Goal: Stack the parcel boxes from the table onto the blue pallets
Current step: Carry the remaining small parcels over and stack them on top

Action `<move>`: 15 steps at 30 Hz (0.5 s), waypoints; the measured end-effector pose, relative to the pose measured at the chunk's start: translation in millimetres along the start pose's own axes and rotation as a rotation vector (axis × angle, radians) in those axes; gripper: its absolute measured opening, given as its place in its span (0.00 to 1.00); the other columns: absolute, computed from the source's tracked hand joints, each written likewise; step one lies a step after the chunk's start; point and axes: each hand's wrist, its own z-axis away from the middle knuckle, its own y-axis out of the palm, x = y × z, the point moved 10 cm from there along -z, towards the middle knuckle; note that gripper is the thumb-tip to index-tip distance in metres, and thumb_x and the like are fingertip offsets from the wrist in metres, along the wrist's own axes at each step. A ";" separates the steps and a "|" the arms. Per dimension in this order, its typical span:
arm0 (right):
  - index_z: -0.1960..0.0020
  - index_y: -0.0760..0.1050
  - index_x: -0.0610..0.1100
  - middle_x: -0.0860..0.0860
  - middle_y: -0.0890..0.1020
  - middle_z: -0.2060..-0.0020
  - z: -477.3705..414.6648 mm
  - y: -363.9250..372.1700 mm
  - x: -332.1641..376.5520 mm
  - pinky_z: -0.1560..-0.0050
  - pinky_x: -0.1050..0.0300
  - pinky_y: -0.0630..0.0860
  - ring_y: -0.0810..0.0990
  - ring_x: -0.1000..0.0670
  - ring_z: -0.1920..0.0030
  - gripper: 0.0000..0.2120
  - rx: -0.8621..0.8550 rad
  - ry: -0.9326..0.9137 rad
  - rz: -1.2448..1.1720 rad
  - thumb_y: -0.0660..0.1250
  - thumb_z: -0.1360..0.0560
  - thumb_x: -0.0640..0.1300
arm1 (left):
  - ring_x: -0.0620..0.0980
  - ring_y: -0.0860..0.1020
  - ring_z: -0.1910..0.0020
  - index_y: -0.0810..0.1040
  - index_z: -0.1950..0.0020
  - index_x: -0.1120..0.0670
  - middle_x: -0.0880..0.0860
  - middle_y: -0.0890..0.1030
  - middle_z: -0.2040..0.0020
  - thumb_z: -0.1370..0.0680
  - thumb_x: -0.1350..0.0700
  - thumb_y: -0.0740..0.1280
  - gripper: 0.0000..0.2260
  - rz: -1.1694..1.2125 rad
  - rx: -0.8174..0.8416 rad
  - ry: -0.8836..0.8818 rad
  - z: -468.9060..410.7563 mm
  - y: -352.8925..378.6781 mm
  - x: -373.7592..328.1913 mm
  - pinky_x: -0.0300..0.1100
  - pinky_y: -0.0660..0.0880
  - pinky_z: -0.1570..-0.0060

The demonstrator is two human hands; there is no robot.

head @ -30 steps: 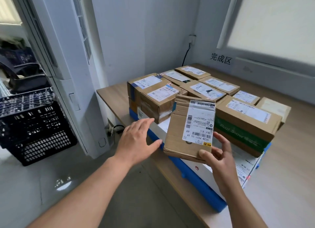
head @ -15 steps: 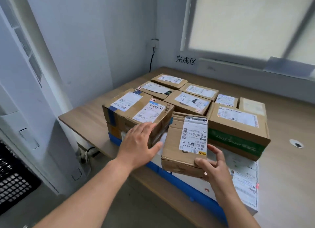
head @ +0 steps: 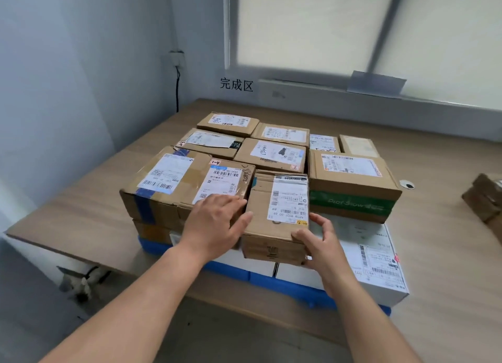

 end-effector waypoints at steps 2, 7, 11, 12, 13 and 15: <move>0.32 0.62 0.55 0.47 0.80 0.46 -1.6 3.4 -0.8 0.45 0.42 0.79 0.81 0.47 0.48 0.27 -0.023 0.021 -0.008 0.69 0.27 0.51 | 0.45 0.66 0.32 0.70 0.30 0.46 0.44 0.71 0.32 0.30 0.31 0.40 0.38 -0.010 0.016 0.016 -1.0 -0.7 0.9 0.45 0.60 0.33; 0.28 0.60 0.51 0.50 0.78 0.45 -5.7 10.4 2.8 0.48 0.50 0.77 0.77 0.51 0.48 0.26 -0.045 0.052 0.095 0.63 0.23 0.54 | 0.45 0.64 0.31 0.66 0.28 0.45 0.45 0.69 0.31 0.29 0.27 0.51 0.36 -0.110 0.092 0.079 -3.0 2.6 0.8 0.45 0.60 0.32; 0.27 0.61 0.49 0.50 0.76 0.44 -6.6 12.2 5.6 0.62 0.58 0.71 0.75 0.54 0.51 0.25 -0.055 0.062 0.183 0.61 0.21 0.55 | 0.46 0.62 0.30 0.65 0.27 0.45 0.45 0.67 0.30 0.25 0.34 0.59 0.29 -0.149 0.117 0.105 -5.8 3.0 1.1 0.46 0.59 0.32; 0.27 0.61 0.49 0.50 0.76 0.43 -7.2 12.1 6.3 0.62 0.58 0.71 0.76 0.54 0.51 0.25 -0.059 0.061 0.198 0.61 0.21 0.55 | 0.46 0.62 0.30 0.65 0.28 0.45 0.45 0.67 0.30 0.25 0.34 0.59 0.29 -0.152 0.120 0.112 -6.6 2.9 1.4 0.46 0.60 0.32; 0.27 0.61 0.49 0.50 0.76 0.42 -8.1 11.9 6.4 0.61 0.58 0.71 0.76 0.54 0.50 0.26 -0.062 0.061 0.208 0.61 0.22 0.56 | 0.46 0.62 0.31 0.66 0.28 0.45 0.45 0.67 0.30 0.25 0.34 0.59 0.29 -0.155 0.123 0.118 -7.5 2.9 1.7 0.47 0.60 0.32; 0.27 0.61 0.48 0.50 0.76 0.42 -9.8 11.6 6.8 0.61 0.58 0.72 0.76 0.54 0.51 0.26 -0.070 0.063 0.216 0.61 0.22 0.56 | 0.47 0.62 0.30 0.66 0.28 0.44 0.45 0.67 0.29 0.25 0.34 0.59 0.28 -0.160 0.130 0.130 -9.3 3.9 2.8 0.47 0.59 0.32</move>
